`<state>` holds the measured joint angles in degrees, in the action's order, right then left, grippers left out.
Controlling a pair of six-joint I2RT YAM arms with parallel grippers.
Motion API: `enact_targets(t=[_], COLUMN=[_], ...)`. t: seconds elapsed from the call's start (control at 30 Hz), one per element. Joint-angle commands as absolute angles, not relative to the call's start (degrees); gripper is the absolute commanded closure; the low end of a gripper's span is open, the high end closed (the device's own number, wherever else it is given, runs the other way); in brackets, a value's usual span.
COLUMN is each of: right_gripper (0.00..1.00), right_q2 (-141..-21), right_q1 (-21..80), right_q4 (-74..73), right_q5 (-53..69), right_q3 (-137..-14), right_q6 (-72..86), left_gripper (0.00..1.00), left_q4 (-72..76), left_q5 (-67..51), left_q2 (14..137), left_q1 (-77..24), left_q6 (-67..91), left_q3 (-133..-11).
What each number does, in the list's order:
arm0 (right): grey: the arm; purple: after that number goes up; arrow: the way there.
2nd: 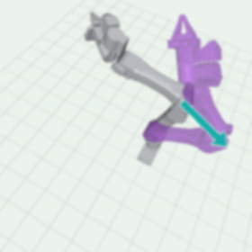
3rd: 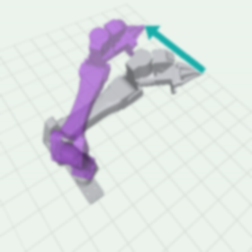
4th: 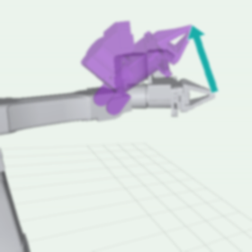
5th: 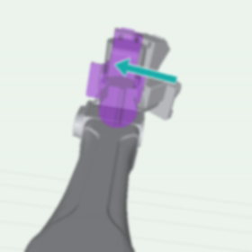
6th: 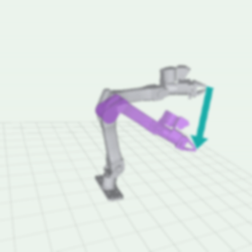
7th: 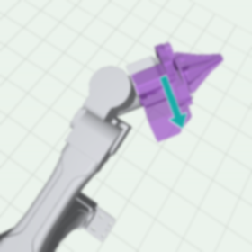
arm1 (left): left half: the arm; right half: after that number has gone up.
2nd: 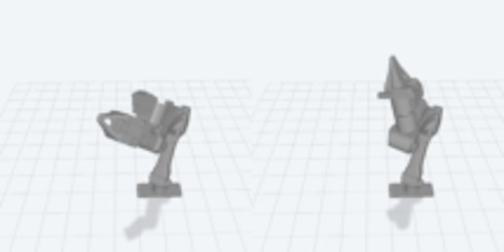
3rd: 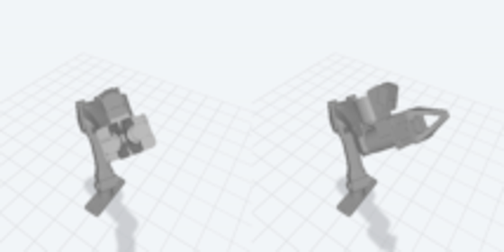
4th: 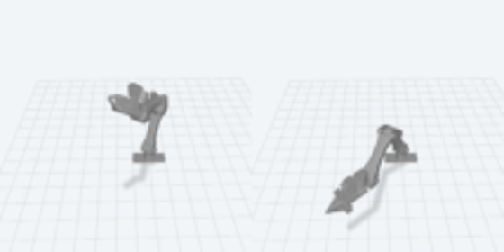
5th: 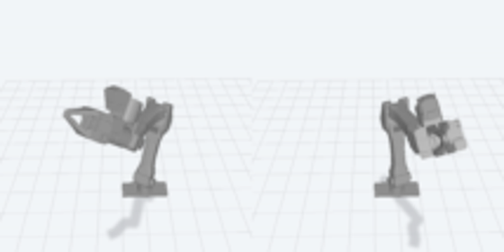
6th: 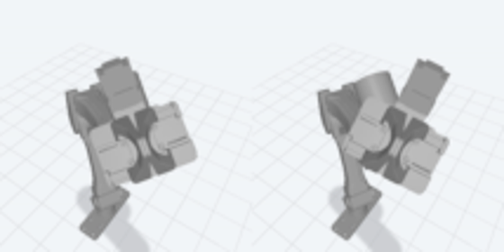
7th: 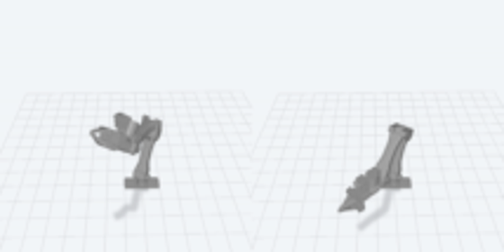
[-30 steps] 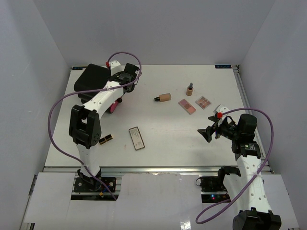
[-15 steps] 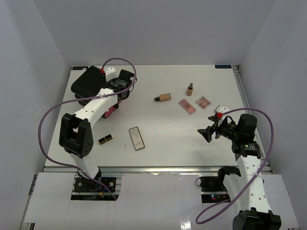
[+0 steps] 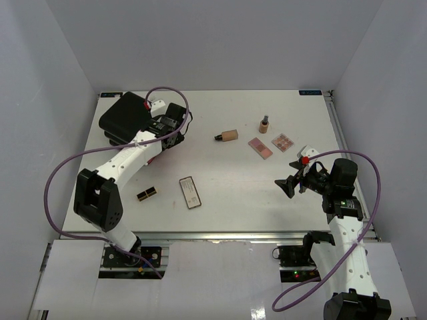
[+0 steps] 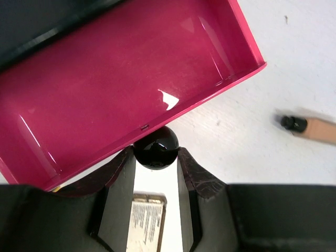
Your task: Organize the makeup
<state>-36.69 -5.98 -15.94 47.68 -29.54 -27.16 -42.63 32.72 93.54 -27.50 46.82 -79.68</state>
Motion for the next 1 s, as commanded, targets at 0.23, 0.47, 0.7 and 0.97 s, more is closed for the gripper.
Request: enact_targets(t=[0.23, 0.47, 0.7, 0.97], right_gripper=[0.10, 0.10, 0.10, 0.10], right_q2=[-35.95, -35.83, -35.66, -35.60], right_q1=[-5.98, -5.98, -5.98, -5.98], right_q4=[-13.89, -14.00, -14.15, -14.50], right_q5=[47.64, 48.57, 49.32, 49.83], right_q3=[-29.80, -29.77, -29.71, -29.71], right_q6=[-26.81, -27.07, -27.27, -27.69], left_gripper=[0.71, 0.59, 0.25, 0.20], left_q4=[-40.51, -39.99, -39.27, -38.37], left_q5=[26.65, 25.23, 24.22, 19.03], left_q2=[87.80, 87.29, 84.94, 82.59], left_q1=[-29.63, -29.97, -29.97, -29.97], left_q6=[49.05, 48.67, 47.84, 44.28], left_q3=[-78.22, -77.47, -76.69, -76.43])
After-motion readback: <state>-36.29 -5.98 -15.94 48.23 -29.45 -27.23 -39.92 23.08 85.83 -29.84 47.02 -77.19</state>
